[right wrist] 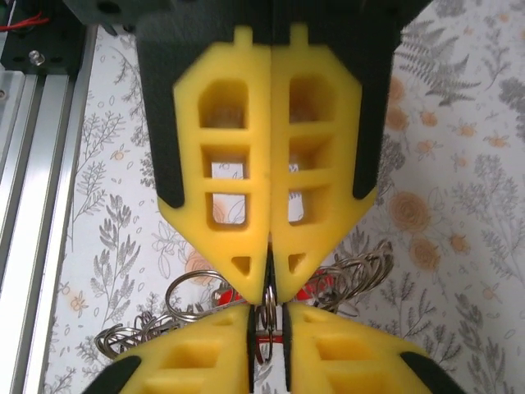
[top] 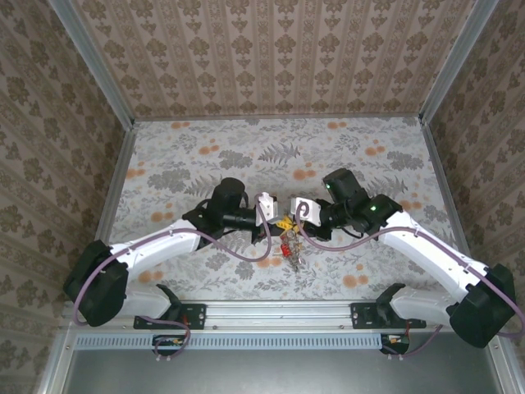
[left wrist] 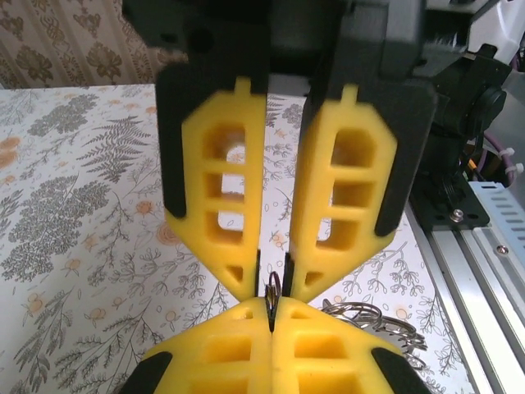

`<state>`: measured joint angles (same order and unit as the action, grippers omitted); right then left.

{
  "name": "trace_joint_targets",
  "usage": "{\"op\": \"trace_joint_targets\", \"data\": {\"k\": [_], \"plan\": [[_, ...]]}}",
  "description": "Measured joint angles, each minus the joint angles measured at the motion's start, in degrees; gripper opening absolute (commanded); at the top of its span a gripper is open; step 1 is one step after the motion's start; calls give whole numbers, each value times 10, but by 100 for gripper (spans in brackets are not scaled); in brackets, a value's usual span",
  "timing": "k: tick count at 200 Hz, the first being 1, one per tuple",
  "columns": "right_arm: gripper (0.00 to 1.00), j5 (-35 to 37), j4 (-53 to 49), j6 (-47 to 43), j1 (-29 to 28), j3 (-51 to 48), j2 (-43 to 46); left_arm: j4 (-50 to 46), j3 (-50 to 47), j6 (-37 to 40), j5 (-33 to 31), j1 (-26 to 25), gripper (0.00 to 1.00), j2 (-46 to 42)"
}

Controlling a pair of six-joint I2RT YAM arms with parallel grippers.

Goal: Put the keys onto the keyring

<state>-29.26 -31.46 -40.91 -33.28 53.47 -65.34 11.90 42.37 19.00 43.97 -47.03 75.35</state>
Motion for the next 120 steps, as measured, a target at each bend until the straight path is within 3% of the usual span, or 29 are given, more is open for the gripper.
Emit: {"op": "trace_joint_targets", "data": {"k": [86,120], "plan": [[31,-59,16,33,26,-15,25,115,-57,-55,13,13,0,-18],[25,-68,26,46,26,-15,8,148,-65,-67,13,14,0,-20]]}}
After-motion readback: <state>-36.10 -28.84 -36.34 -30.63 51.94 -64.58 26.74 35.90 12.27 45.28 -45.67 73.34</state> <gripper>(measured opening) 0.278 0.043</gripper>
